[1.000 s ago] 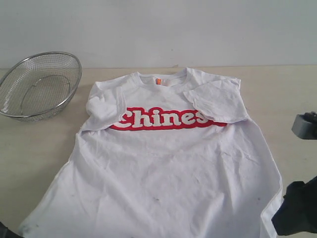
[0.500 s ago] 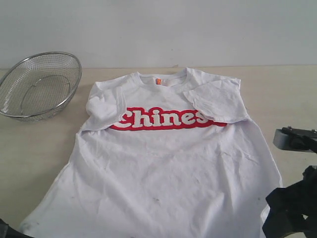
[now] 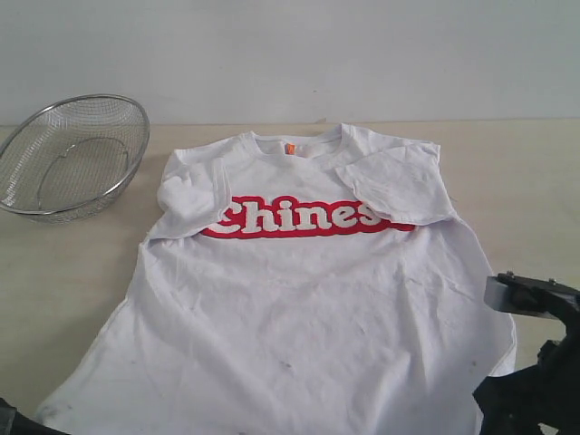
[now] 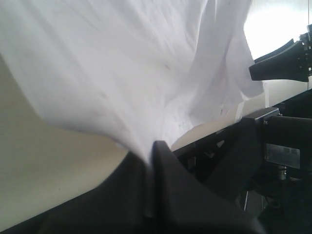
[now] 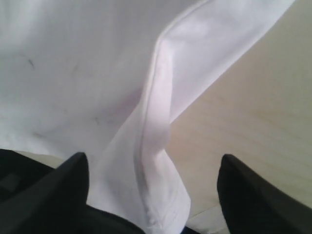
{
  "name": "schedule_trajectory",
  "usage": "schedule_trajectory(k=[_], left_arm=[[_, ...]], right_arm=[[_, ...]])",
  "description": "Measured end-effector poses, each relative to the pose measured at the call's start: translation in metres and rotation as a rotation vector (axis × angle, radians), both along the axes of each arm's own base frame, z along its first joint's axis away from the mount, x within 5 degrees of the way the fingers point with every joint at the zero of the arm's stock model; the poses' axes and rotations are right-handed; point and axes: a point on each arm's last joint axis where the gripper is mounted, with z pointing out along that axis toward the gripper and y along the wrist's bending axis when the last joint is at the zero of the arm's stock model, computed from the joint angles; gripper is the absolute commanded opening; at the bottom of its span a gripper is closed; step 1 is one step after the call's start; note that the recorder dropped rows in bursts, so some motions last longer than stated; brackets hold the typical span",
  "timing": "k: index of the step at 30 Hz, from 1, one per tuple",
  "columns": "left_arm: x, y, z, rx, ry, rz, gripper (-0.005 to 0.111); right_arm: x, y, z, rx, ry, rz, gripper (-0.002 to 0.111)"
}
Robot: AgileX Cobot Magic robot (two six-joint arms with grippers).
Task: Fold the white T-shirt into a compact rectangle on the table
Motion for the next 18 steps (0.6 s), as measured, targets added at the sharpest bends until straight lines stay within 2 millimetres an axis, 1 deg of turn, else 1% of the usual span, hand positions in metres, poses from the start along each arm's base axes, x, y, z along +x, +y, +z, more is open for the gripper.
schedule_trajectory(k=[8, 9, 13, 18], left_arm=[[0.0, 0.0, 0.0, 0.0, 0.0, 0.0, 0.004], [0.0, 0.0, 0.0, 0.0, 0.0, 0.0, 0.004], [0.0, 0.0, 0.0, 0.0, 0.0, 0.0, 0.004], [0.0, 0.0, 0.0, 0.0, 0.0, 0.0, 0.004]], right_arm=[[0.004, 0.001, -0.012, 0.016, 0.046, 0.006, 0.066], [0.004, 0.002, -0.013, 0.019, 0.048, 0.006, 0.063], [0.005, 0.002, -0.018, 0.025, 0.065, 0.007, 0.048], [0.004, 0.002, -0.019, 0.027, 0.069, 0.011, 0.049]])
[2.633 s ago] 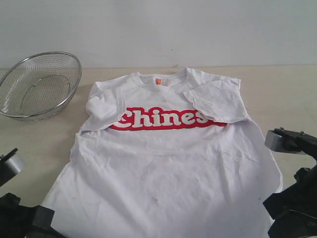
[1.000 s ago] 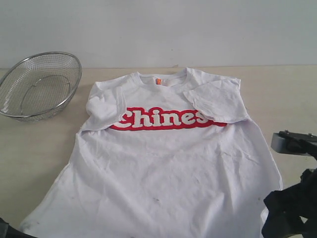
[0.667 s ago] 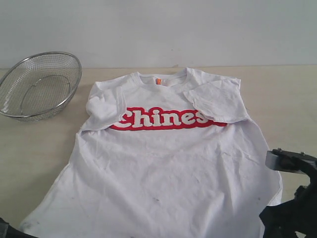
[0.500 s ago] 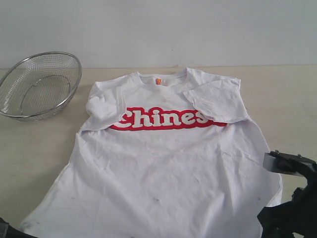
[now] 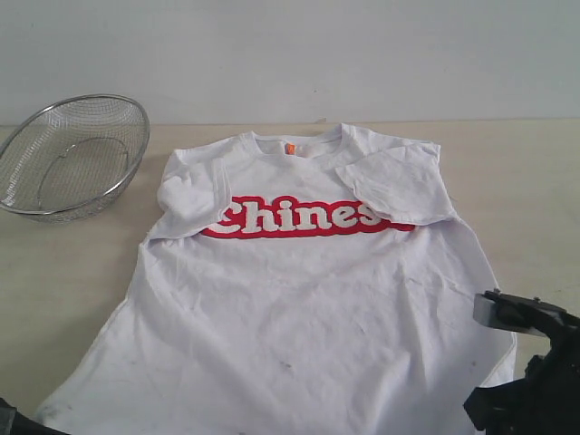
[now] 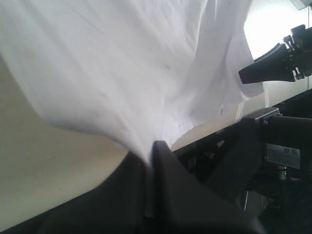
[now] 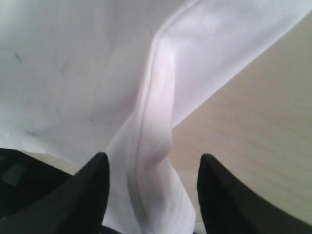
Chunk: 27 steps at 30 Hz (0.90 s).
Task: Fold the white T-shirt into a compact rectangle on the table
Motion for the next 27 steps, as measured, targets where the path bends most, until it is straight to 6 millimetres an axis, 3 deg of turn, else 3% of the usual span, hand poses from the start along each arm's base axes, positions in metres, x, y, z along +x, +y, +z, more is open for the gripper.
schedule_trajectory(k=[12, 20, 27], left_arm=[[0.0, 0.0, 0.0, 0.0, 0.0, 0.0, 0.004], [0.0, 0.0, 0.0, 0.0, 0.0, 0.0, 0.004], [0.0001, 0.0, 0.0, 0.001, -0.002, 0.0, 0.004]], right_arm=[[-0.0007, 0.0004, 0.0004, 0.007, 0.005, 0.008, 0.046], [-0.0012, 0.0012, 0.0008, 0.021, 0.003, 0.024, 0.003], [-0.001, 0.0027, 0.0015, 0.042, -0.005, 0.037, 0.0]])
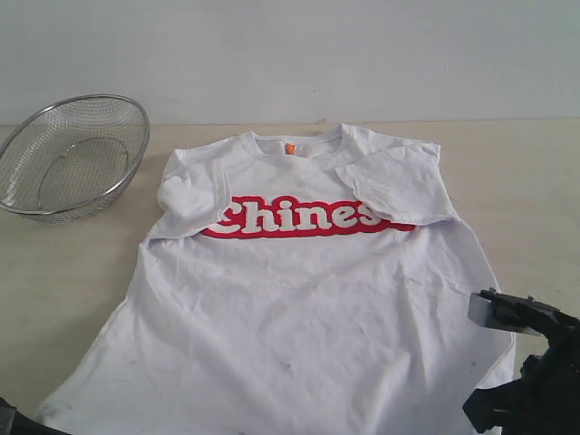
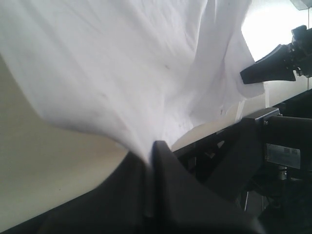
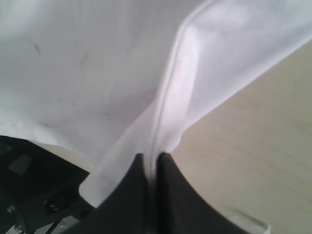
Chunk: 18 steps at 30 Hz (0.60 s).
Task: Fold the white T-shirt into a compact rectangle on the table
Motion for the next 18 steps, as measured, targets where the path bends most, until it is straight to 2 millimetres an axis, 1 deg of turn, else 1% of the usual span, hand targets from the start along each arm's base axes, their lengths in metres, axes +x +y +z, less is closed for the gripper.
schedule_trajectory(k=[2, 6, 8, 13, 18], left_arm=[[0.0, 0.0, 0.0, 0.0, -0.002, 0.002, 0.004], [0.003, -0.001, 0.005, -0.001, -0.028, -0.007, 0.004], [0.004, -0.001, 0.008, -0.003, -0.04, -0.01, 0.004], [0.006, -0.002, 0.015, -0.007, -0.065, -0.021, 0.004], [0.011, -0.003, 0.027, -0.017, -0.107, -0.027, 0.004]], right_arm=[[0.0, 0.0, 0.005, 0.002, -0.026, 0.001, 0.0], [-0.005, 0.002, 0.029, 0.033, -0.132, -0.001, 0.0], [-0.007, 0.003, 0.037, 0.041, -0.166, 0.0, 0.0], [-0.012, 0.003, 0.05, 0.048, -0.238, -0.002, 0.0], [-0.015, 0.004, 0.062, 0.057, -0.309, -0.003, 0.0]])
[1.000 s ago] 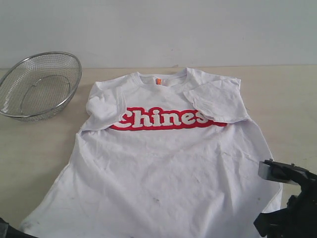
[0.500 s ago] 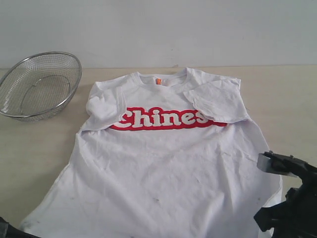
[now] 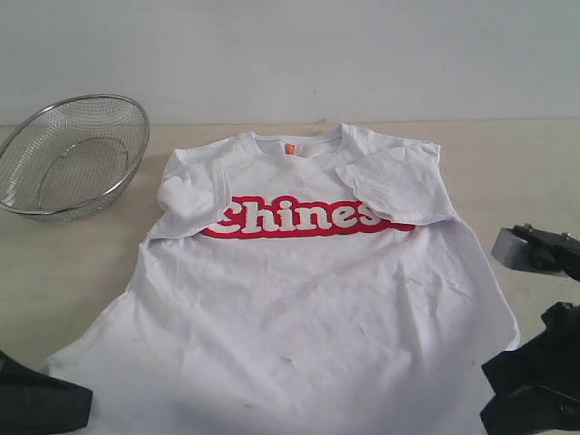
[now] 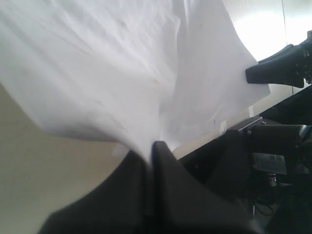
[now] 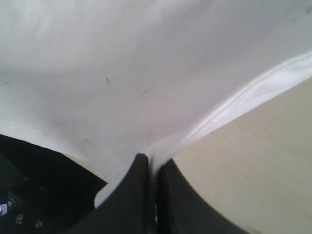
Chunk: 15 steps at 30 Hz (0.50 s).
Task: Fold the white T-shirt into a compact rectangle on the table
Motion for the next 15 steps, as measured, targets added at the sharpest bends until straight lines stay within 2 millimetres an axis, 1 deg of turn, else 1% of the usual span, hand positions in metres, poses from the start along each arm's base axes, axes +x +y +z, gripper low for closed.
schedule_trajectory(k=[4, 8, 11, 15], left_arm=[[0.004, -0.001, 0.012, -0.009, -0.037, -0.008, 0.004], [0.004, -0.002, 0.019, -0.015, -0.063, -0.013, 0.004], [0.0, 0.0, 0.024, -0.025, -0.09, -0.008, 0.004], [-0.012, 0.003, 0.03, -0.031, -0.117, 0.01, 0.004]], right_arm=[[0.0, 0.001, 0.017, 0.014, -0.087, 0.005, 0.0], [-0.003, 0.003, 0.034, 0.047, -0.154, 0.009, 0.0], [-0.008, 0.004, 0.041, 0.057, -0.191, 0.014, 0.0], [-0.015, 0.004, 0.049, 0.061, -0.237, 0.019, 0.0]])
